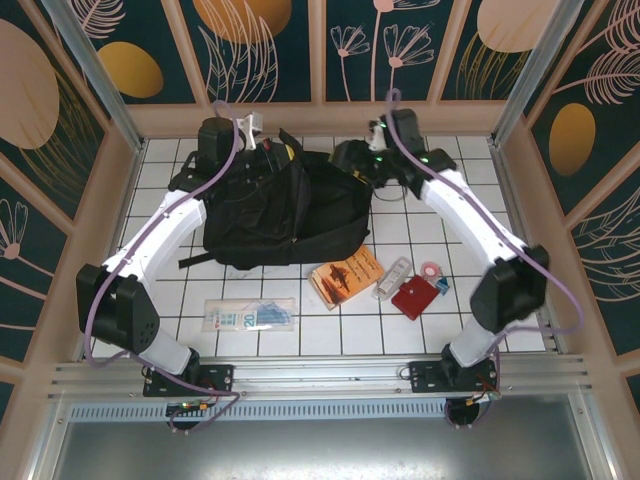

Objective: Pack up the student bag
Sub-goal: Place the personal item in the student bag, then pick up the personal item from the middle-right of the table.

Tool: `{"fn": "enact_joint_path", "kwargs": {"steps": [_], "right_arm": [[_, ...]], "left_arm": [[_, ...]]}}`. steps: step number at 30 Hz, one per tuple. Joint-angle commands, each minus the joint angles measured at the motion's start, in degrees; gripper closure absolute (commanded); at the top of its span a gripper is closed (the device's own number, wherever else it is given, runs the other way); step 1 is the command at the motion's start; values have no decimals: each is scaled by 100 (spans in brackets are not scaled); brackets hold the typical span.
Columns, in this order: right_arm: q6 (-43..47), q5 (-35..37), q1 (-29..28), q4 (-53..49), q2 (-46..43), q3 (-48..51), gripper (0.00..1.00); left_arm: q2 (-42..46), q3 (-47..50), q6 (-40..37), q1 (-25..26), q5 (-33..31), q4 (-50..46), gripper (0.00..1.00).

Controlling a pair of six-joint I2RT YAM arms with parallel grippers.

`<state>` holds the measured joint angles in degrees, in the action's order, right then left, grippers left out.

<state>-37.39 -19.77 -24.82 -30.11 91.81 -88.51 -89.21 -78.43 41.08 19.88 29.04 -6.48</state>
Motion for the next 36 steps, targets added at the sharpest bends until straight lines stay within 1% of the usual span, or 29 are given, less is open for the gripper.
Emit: {"fn": "enact_joint_path", "kwargs": {"steps": [1, 4, 6, 8, 10, 14, 17, 19, 23, 28, 36], "right_arm": [[-90, 1064, 255, -799, -567, 758, 29], [-545, 2085, 392, -1684, -1036, 1394, 29], [-723, 2476, 500, -2058, -1269, 1818, 31], [-778, 2700, 654, -2255, -1464, 2266, 32], [-917, 2815, 941, -2481, -1589, 2665, 32], [-1257, 3081, 1360, -2744, -1611, 3176, 31], [-1153, 2997, 1558, -2470, -1598, 3454, 28], [-1075, 2784, 1688, -2256, -1506, 3639, 27], [-1001, 2562, 1860, -1966, -1309, 3928, 30], [-1064, 2541, 1939, -1894, -1384, 4112, 35], [-1058, 2400, 1976, -1821, -1394, 4437, 35]], "left_arm": [[328, 97, -229, -21, -184, 404, 100], [481, 375, -283, -32, -365, 525, 100], [580, 530, -337, -24, -482, 592, 100], [632, 608, -418, -21, -594, 606, 100], [706, 672, -442, -21, -692, 614, 100], [809, 768, -417, -20, -677, 683, 100], [860, 776, -460, -21, -724, 657, 100], [870, 768, -455, -19, -698, 657, 100], [877, 759, -473, -19, -689, 648, 100], [886, 760, -504, -22, -726, 648, 100], [826, 710, -496, -20, -676, 639, 100]]}}
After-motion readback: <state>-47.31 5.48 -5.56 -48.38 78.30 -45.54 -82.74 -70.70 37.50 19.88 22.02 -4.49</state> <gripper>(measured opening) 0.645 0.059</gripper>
